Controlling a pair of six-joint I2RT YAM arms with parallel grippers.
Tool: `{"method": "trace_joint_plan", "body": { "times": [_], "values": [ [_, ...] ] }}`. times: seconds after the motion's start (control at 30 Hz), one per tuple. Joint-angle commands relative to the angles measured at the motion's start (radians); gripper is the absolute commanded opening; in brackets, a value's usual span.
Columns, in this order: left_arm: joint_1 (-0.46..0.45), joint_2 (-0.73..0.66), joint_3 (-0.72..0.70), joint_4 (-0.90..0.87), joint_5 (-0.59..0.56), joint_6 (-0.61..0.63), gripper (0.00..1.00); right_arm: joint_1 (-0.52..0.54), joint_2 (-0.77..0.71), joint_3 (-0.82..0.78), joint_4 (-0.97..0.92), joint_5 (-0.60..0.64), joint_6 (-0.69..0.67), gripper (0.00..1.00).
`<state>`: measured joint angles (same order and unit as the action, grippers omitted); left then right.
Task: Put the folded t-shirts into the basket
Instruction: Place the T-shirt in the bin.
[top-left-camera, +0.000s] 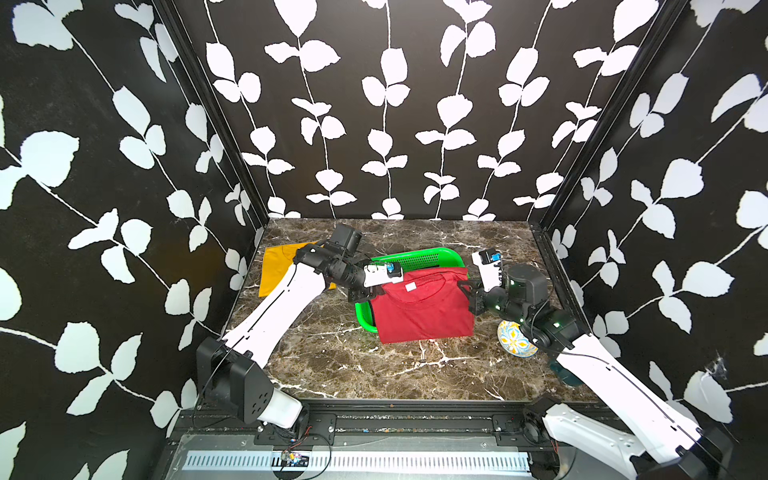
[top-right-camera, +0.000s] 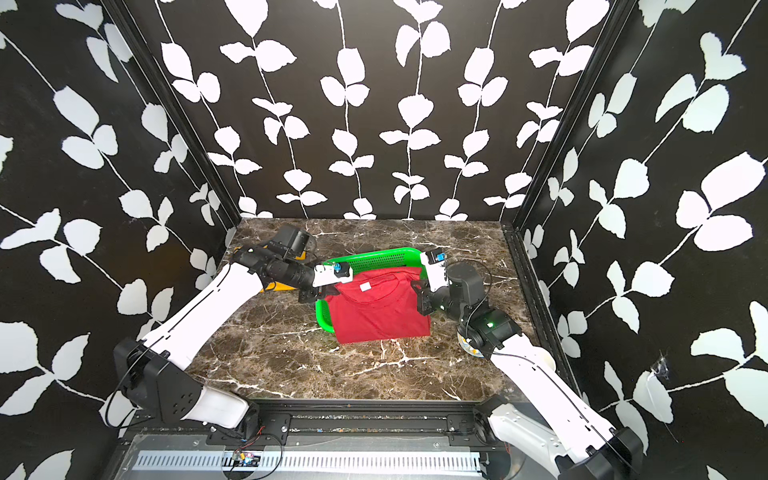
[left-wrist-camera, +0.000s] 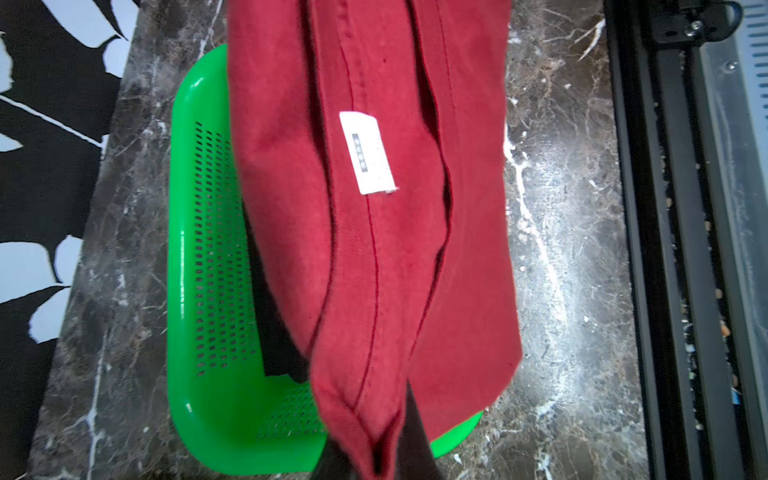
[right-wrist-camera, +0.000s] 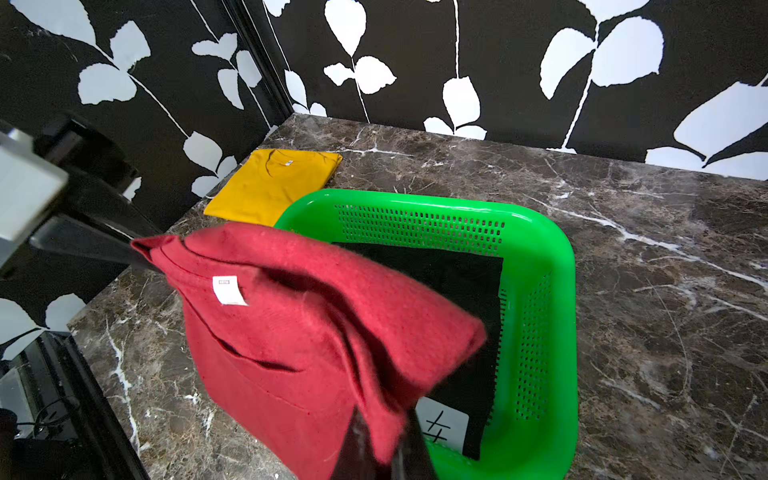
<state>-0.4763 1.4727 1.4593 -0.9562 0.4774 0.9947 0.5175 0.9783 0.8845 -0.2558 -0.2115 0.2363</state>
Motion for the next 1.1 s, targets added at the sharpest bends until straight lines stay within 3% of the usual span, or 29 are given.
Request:
{"method": "trace_joint_plan", "body": {
  "times": [0.0, 0.23, 0.5, 1.07],
  "values": [
    [0.001, 0.013, 0.059, -0.040, -0.049, -0.001, 0.00, 0.006, 0.039, 0.047, 0.035, 0.037, -0.008, 0.00],
    [0.021, 0.161, 0.091, 0.041, -0.146, 0.031, 0.00, 0.000, 0.235, 0.079, 0.146, 0.081, -0.013, 0.00],
    [0.069, 0.356, 0.079, 0.140, -0.165, 0.074, 0.00, -0.041, 0.495, 0.172, 0.193, 0.064, -0.015, 0.00],
    [0.071, 0.486, 0.046, 0.248, -0.132, 0.039, 0.00, -0.113, 0.687, 0.169, 0.265, 0.014, -0.011, 0.00]
  ]
}}
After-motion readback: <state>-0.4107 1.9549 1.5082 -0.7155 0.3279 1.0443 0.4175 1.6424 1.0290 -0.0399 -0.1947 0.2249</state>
